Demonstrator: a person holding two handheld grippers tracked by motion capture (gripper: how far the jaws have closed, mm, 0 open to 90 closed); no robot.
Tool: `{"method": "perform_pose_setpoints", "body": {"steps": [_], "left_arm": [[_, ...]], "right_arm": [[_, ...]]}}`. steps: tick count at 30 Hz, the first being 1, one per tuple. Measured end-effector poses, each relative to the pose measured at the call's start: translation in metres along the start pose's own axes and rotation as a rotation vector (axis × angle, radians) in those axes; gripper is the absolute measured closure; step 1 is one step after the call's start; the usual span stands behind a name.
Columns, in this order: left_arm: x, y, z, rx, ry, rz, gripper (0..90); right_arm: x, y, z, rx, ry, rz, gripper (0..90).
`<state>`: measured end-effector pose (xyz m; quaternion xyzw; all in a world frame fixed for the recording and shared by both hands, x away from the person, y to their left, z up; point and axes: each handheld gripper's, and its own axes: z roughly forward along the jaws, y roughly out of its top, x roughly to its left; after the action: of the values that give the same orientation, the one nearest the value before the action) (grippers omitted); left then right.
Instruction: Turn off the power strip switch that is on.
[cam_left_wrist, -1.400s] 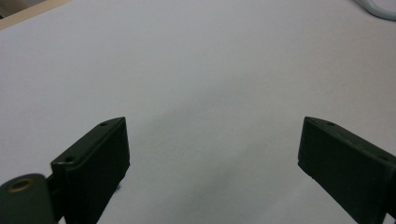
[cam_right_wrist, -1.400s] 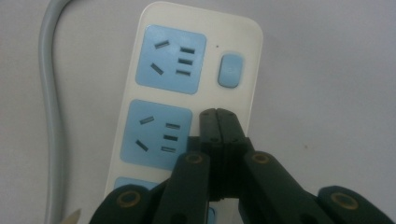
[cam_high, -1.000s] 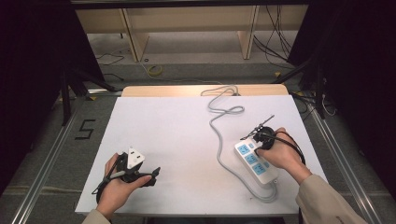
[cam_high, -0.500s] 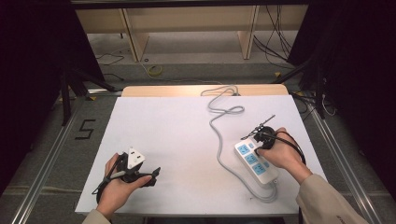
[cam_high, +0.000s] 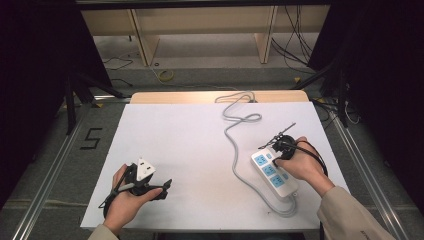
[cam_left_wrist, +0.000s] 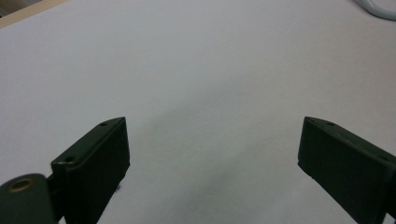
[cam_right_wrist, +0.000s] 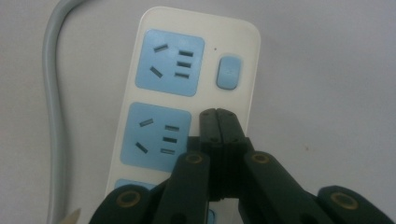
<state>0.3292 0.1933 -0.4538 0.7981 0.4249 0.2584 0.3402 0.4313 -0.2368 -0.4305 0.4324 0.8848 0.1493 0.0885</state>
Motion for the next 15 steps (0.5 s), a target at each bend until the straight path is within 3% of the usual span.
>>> {"method": "perform_pose_setpoints", "body": {"steps": [15], "left_arm": [[0.0,0.0002,0.0003,0.0,0.0,-0.001,8.7]], "right_arm": [[-0.0006,-0.0004,-0.0004,-0.003,0.003,0.005,90.0]]}}
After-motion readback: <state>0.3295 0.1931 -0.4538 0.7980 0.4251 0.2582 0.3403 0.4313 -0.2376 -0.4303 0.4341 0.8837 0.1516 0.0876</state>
